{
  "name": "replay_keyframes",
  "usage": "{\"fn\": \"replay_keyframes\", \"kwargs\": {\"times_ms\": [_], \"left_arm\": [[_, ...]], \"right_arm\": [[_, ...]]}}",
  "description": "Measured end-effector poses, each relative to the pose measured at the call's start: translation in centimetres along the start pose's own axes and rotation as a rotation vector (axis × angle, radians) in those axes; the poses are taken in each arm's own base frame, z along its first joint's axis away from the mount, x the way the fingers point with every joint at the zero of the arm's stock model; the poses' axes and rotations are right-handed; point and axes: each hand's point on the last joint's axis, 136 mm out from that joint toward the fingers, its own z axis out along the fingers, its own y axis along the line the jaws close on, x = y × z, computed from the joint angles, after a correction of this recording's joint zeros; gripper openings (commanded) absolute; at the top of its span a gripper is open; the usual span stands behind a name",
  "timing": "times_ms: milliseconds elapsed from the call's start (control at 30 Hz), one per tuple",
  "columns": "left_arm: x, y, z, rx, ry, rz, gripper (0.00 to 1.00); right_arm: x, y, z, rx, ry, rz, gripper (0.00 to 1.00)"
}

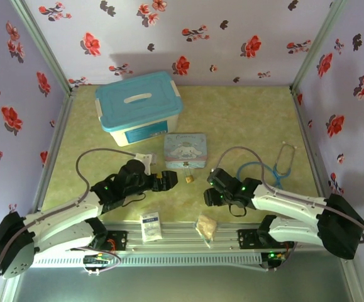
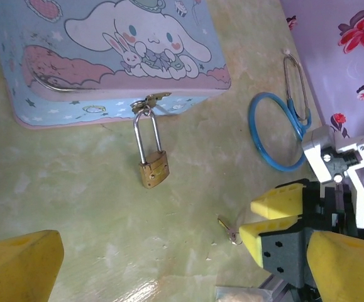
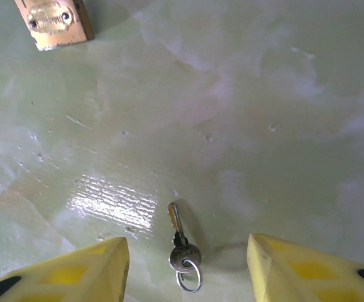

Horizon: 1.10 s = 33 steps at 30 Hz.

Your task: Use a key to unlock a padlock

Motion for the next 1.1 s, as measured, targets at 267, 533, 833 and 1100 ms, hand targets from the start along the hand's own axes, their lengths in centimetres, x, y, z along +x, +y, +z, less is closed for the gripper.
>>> {"fn": "replay_keyframes", "kwargs": {"times_ms": [267,533,833,1100], "left_arm": [[0.6,0.1,0.8,-0.012,0.015,-0.001,1.00],[0.3,0.1,1.0,-0.014,-0.002,-0.018,1.00],[0.4,-0.2,1.2,-0.010,-0.008,-0.023,1.00],[0.7,0.1,1.5,-0.021,0.003,-0.023,1.00]], "right_arm": [[1.7,0.0,1.4,0.051,0.050,-0.036,0.45],[2.0,-0.5,1.9,0.113,0.046,-0.050,0.38],[2.2,-0.2,2.0,0.188,0.023,-0.089,0.29],[2.3,0.0,2.0,0.173,0.009,-0.043,0.27]]}}
